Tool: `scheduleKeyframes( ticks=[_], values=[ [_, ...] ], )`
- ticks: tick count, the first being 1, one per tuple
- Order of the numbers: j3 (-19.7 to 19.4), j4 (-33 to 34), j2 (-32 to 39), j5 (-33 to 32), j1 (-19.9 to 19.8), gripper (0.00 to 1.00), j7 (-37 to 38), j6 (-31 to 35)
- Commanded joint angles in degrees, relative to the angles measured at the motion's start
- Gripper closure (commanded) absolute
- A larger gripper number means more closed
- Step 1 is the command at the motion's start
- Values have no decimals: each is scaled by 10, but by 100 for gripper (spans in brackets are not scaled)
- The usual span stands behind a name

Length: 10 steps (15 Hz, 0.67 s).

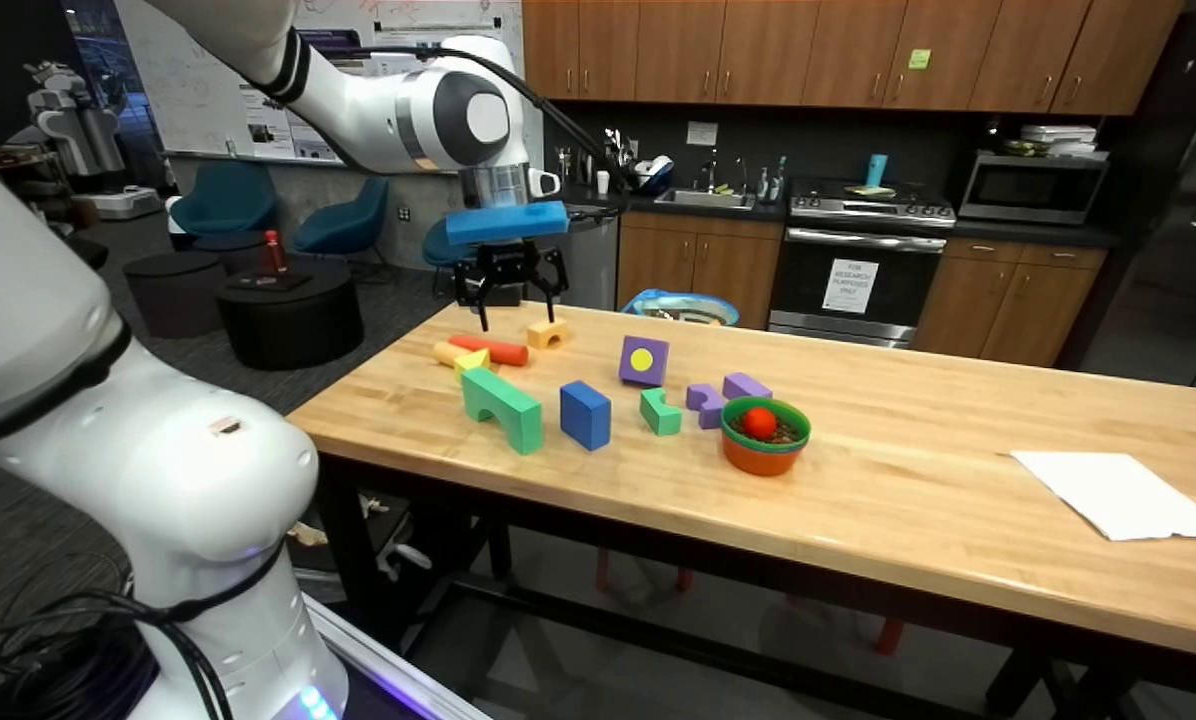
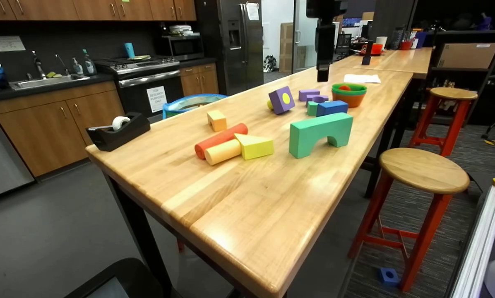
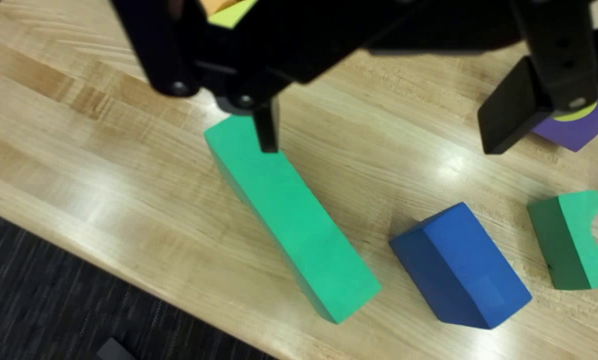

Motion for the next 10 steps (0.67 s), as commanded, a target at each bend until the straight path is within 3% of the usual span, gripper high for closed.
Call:
scheduleKeyframes(
  ticks=[1,3,10],
  values=[
    [-33,3,18,10,-12,0,-13,21],
    [-57,-3,32,3,-12,0,-81,38],
    [-83,-43,67,-56,-47,0,-274,152]
  ],
)
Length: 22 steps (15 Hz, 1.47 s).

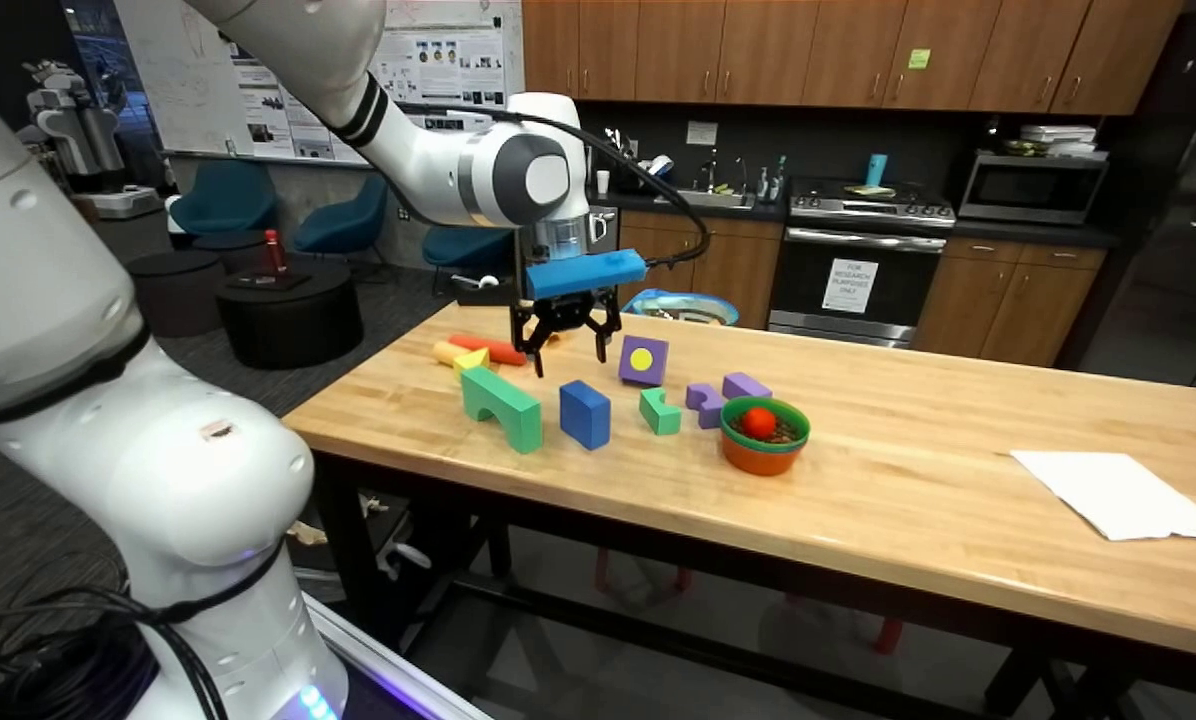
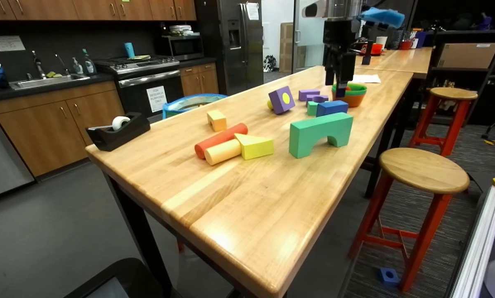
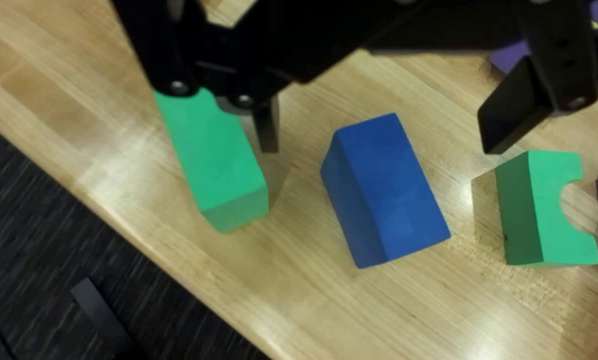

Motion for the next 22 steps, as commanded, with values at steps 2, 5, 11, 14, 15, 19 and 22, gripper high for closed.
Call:
scheduleKeyframes(
  ticks=[2,5,11,14,15,19,22],
  values=[
    [-8,-28,7,-42,-25,0,-108,77],
    [-18,-41,7,-25,-31,0,-173,104],
    [-30,-62,1,9,-29,0,-260,137],
    [-30,-67,4,26,-30,0,-284,141],
    [-30,-67,5,32,-30,0,-291,140],
    [-27,-68,12,46,-31,0,-309,137],
    [-26,-68,21,51,-31,0,-314,135]
  ],
)
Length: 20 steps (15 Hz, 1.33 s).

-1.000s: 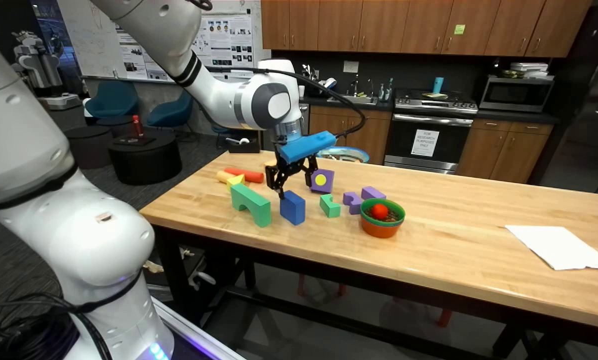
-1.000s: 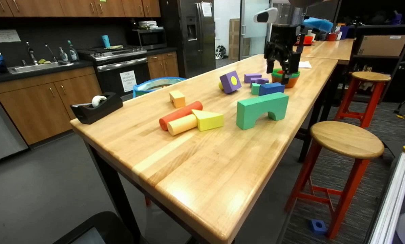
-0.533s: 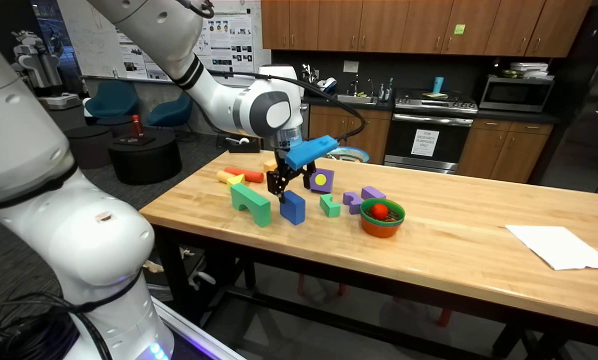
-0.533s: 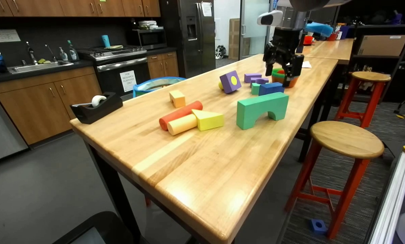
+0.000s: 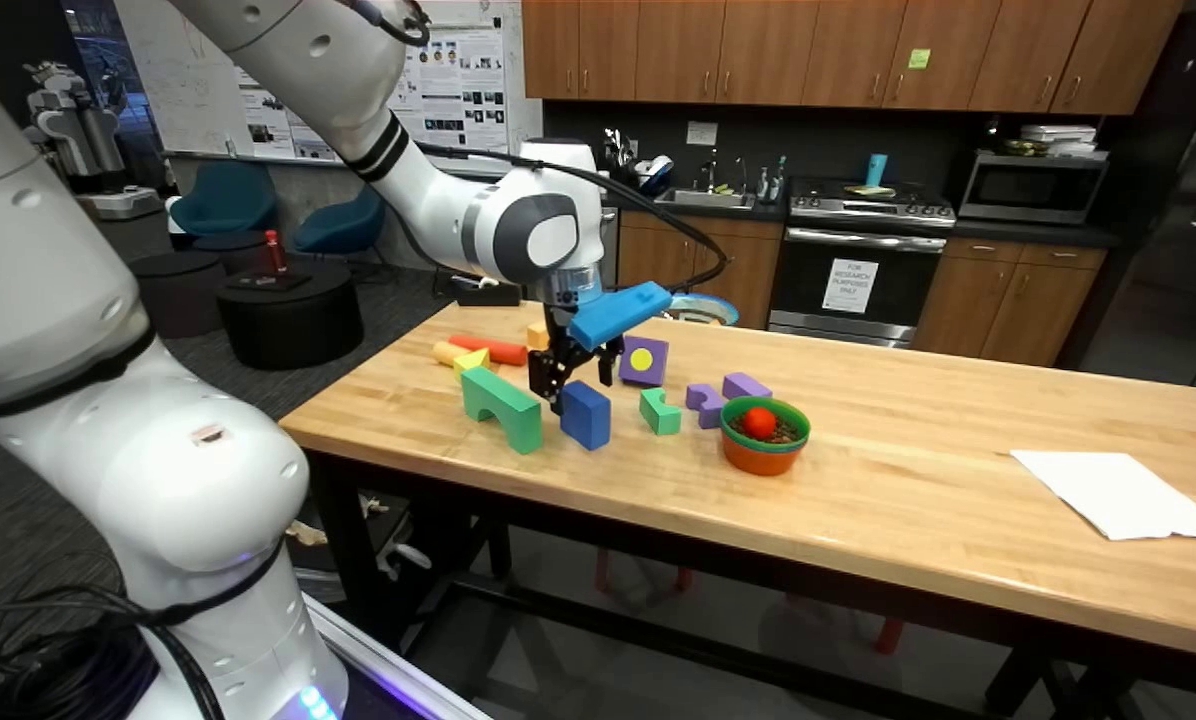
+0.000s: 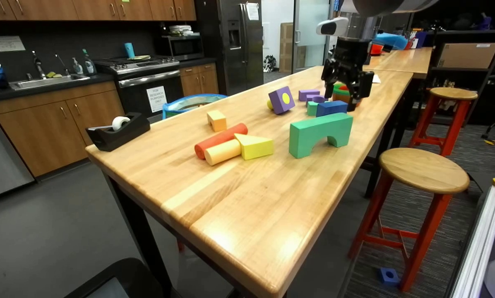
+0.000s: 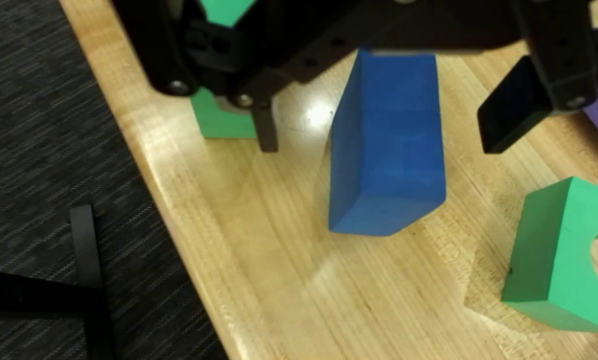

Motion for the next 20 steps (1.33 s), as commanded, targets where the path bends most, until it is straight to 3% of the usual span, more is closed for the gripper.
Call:
scheduleKeyframes(
  ticks=[1,2,5,11,20],
  values=[
    [1,-1,11,11,-3,4,-19,7],
    [2,0,14,14,-2,27,-19,7],
    [2,-1,18,20,-2,36,-21,8],
    [10,3,21,19,-6,83,-2,0],
    [55,-6,-51,-36,-23,84,192,-16]
  ],
)
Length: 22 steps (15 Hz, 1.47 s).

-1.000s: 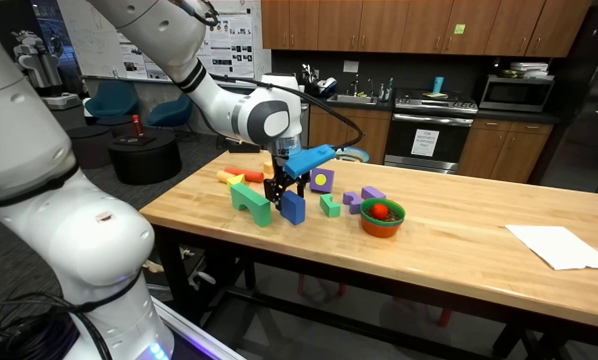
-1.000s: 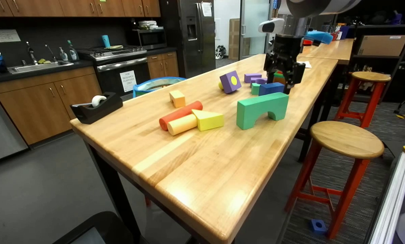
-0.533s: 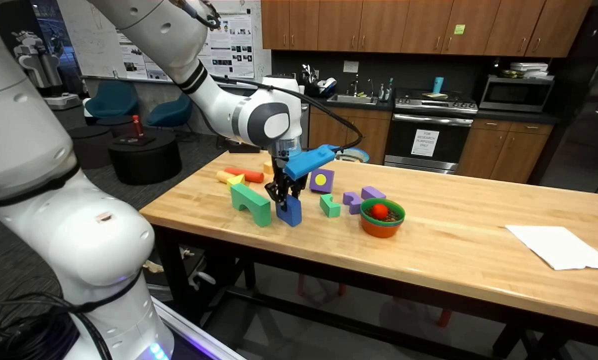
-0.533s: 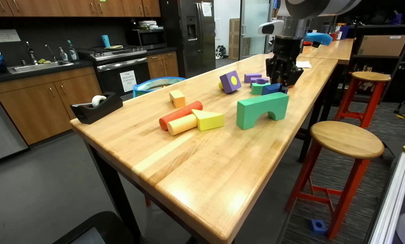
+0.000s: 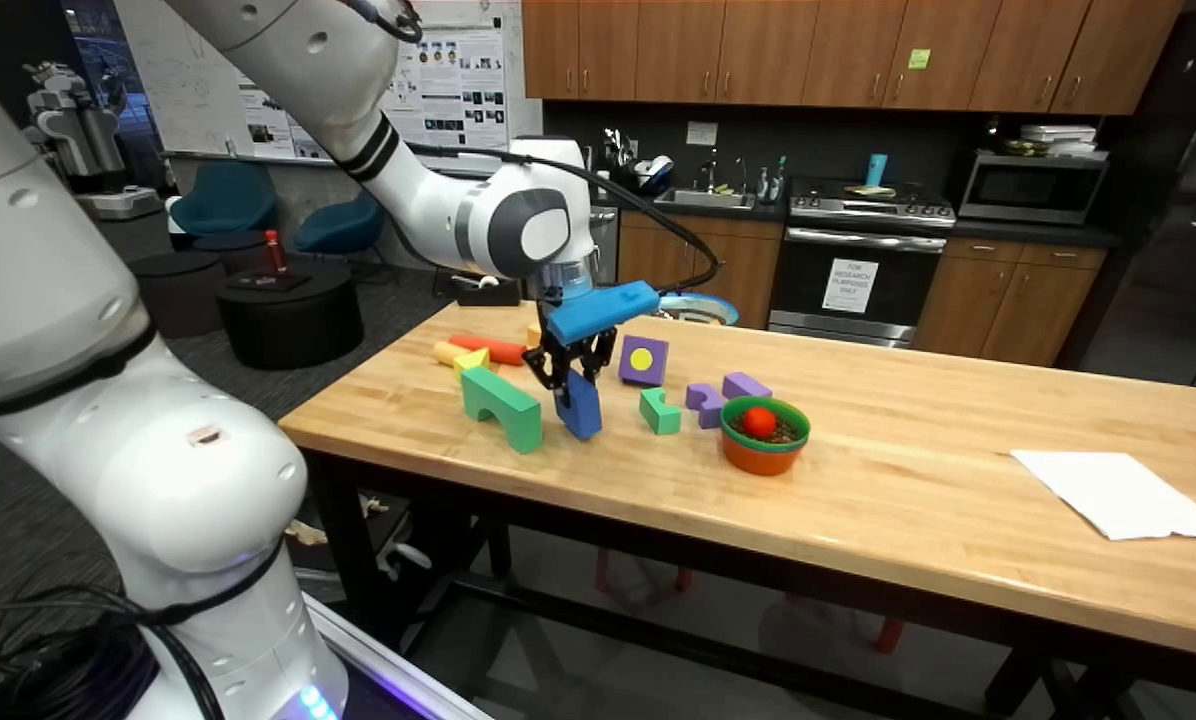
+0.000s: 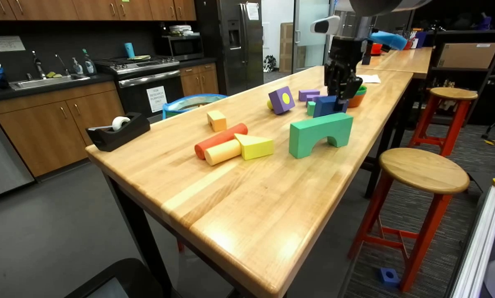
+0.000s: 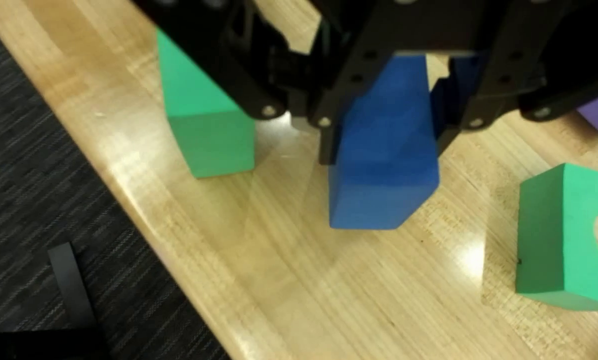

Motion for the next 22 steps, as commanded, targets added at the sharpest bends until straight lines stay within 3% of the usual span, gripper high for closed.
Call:
scheduleKeyframes(
  ticks=[1,6,11,17,22],
  values=[
    [30,-10,-65,-41,-13,84,84,-14],
    [66,-10,-122,-114,-8,84,174,-33],
    [97,-5,-160,-142,19,84,205,-91],
    [112,-4,-187,-124,69,84,224,-141],
    [98,-8,-195,-105,109,84,202,-176]
  ],
)
